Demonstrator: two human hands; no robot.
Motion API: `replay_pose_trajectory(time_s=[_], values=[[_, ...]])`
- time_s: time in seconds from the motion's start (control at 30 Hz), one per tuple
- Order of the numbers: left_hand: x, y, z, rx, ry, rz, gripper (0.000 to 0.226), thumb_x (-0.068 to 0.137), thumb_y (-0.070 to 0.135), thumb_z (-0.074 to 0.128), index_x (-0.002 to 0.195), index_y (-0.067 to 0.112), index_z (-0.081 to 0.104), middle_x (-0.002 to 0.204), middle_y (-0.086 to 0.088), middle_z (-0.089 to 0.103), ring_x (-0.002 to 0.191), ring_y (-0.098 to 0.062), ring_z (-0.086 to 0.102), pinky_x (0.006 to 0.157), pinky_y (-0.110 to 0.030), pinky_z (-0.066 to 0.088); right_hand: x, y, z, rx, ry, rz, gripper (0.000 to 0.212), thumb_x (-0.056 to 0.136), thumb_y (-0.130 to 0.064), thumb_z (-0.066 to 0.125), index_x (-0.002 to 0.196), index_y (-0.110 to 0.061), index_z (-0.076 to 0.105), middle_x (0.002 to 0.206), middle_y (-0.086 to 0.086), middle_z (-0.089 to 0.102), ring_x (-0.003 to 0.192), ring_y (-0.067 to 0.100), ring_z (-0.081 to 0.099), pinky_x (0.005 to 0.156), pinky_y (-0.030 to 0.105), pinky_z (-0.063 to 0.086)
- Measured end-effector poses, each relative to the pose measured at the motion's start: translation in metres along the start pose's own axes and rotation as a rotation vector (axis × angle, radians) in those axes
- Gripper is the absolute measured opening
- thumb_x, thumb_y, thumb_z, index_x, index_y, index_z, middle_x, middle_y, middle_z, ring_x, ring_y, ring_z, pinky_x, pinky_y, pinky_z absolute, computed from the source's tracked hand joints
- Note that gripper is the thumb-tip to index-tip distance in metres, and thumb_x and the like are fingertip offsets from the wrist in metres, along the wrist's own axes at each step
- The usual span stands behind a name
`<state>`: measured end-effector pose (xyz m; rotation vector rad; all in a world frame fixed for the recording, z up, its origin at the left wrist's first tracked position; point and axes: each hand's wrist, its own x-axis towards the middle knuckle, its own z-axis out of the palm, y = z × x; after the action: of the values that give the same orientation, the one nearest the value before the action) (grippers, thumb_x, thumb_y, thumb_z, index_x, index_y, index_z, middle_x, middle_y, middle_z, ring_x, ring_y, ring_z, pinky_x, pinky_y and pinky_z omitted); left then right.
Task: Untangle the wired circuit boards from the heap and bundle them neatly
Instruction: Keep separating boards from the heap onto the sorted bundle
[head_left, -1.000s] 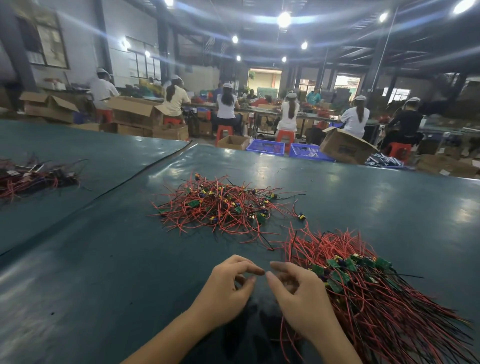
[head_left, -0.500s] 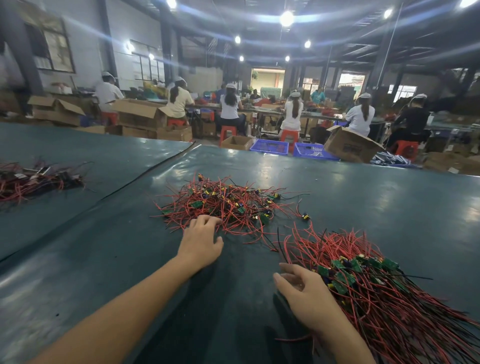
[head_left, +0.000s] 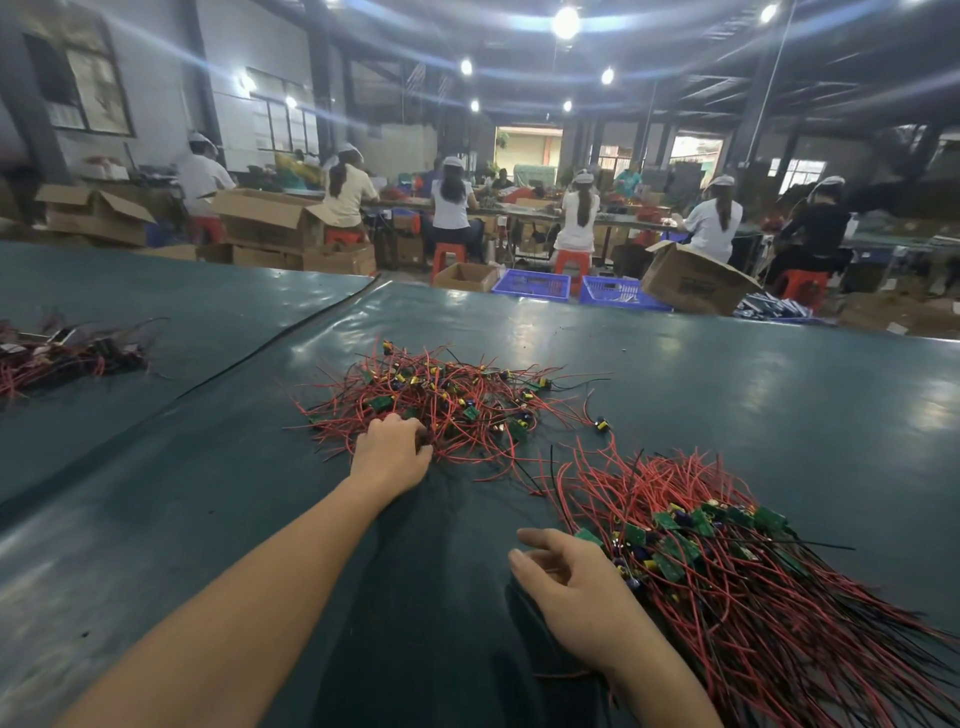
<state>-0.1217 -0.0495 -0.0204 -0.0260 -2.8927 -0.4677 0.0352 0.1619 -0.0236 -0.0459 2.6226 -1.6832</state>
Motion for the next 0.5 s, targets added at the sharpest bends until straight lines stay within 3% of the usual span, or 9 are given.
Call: replay_pose_trajectory(time_s=[0.23,0.37,0.5], values=[[-0.007,-0.005,-0.001,-0.066,0.074,0.137,0.013,0.092,0.021,0.059,0.102,0.018,0.066,0.115,-0.001,0.053,0.111,-0.024,0.046,0.093,-0.039,0.043,-0.002,-0.003,0.000,-0.025,-0.009,0.009,0.038,0.095,-0.034,0.060,0.131,-0.022,0.057,0.102,-0.012,0.064,0.087,-0.008,0.061,0.070,0.002,0.043],[-0.010,0.003,-0.004,-0.132,0.004,0.145,0.005,0.087,0.020,0.064,0.090,0.022,0.060,0.094,0.004,0.062,0.097,-0.021,0.059,0.092,-0.039,0.046,-0.004,-0.004,-0.001,-0.027,-0.008,0.013,0.038,0.095,-0.034,0.060,0.131,-0.022,0.056,0.102,-0.011,0.064,0.088,-0.007,0.061,0.069,0.001,0.043],[-0.013,0.007,-0.002,-0.178,-0.012,0.116,0.025,0.088,0.025,0.067,0.111,0.020,0.057,0.096,0.002,0.065,0.096,-0.021,0.062,0.093,-0.041,0.049,-0.006,-0.006,-0.002,-0.043,-0.015,0.014,0.037,0.095,-0.034,0.060,0.131,-0.022,0.056,0.102,-0.012,0.063,0.090,-0.006,0.061,0.069,0.001,0.043]])
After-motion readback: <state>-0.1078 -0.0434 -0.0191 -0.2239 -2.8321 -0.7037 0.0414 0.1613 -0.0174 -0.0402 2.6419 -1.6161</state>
